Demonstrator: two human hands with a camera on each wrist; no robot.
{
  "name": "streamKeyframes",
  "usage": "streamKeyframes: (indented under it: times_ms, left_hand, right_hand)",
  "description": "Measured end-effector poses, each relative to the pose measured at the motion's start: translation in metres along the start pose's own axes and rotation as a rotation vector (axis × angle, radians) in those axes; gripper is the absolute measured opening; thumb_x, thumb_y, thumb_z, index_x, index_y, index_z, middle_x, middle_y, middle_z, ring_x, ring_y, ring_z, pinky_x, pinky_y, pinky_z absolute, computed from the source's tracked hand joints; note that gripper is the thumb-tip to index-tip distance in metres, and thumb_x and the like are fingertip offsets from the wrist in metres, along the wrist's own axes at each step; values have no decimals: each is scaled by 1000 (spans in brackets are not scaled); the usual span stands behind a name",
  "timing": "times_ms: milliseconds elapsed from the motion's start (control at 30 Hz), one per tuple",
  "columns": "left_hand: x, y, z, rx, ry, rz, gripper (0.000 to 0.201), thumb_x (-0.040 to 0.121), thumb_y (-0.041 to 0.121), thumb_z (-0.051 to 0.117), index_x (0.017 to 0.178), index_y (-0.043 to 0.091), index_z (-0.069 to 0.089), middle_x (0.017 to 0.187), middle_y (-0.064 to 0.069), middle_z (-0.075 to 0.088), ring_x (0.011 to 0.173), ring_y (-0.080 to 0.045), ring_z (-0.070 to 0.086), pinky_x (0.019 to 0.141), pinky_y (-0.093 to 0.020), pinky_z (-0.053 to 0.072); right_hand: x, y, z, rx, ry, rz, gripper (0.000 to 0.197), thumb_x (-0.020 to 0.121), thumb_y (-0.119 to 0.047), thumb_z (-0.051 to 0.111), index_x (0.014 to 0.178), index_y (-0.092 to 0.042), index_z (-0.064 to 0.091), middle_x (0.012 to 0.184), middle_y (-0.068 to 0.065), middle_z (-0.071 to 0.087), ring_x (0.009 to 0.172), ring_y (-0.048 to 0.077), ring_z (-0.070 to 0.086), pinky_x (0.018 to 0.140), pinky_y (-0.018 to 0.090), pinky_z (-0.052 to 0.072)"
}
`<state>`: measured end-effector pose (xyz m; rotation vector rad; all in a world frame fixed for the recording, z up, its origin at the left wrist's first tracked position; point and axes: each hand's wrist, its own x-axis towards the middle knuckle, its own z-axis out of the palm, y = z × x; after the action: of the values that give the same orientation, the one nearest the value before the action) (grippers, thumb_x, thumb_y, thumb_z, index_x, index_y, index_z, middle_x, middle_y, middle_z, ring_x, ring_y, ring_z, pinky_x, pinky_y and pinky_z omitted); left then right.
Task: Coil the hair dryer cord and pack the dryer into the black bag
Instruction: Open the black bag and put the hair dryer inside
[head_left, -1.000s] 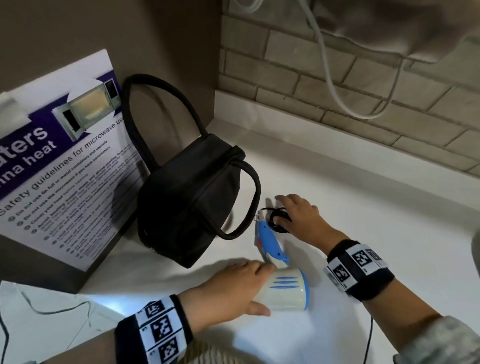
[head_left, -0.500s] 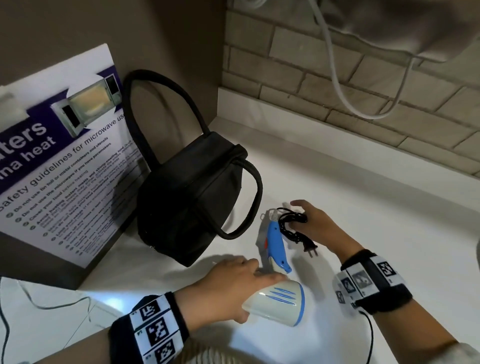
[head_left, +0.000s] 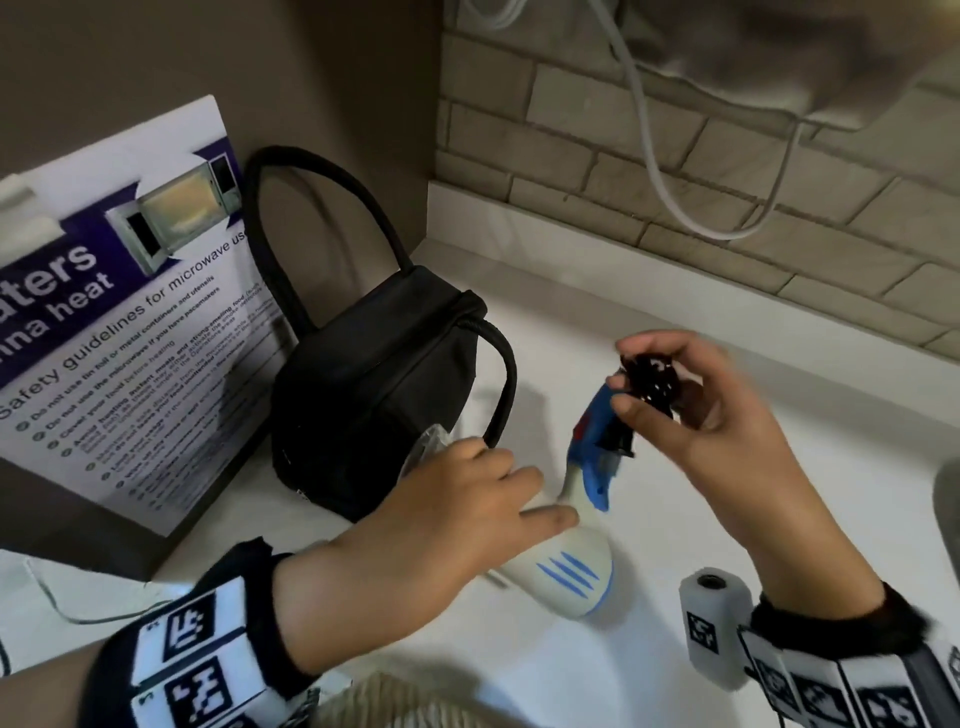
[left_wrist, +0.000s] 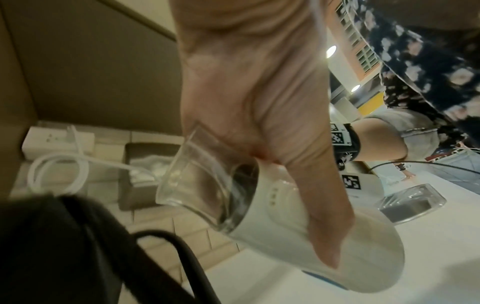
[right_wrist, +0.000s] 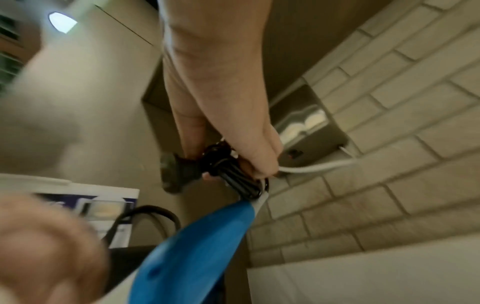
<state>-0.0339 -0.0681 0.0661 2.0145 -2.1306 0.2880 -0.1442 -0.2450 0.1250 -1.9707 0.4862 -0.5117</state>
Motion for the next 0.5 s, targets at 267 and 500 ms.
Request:
streamKeyframes:
  times_ms: [267, 500]
  left_hand:
    - [1, -13, -39, 236, 235, 93, 37, 86, 5, 49, 106, 31, 66, 75, 0, 67, 58, -23, 57, 60, -33, 51]
    - [-5, -27, -78, 356, 161, 166, 45, 84, -2, 45, 103, 34, 64, 78, 3, 65, 69, -21, 62, 78, -37, 53]
  right_hand:
    - [-19, -44, 13, -876, -135, -490, 24, 89, -31, 49, 103, -29, 69, 130, 19, 39, 112, 31, 52, 89, 44, 33]
    - [-9, -66, -7, -1207, -498, -407, 51, 66, -80, 51, 94, -39, 64, 112, 6, 40, 98, 22, 46, 88, 36, 24]
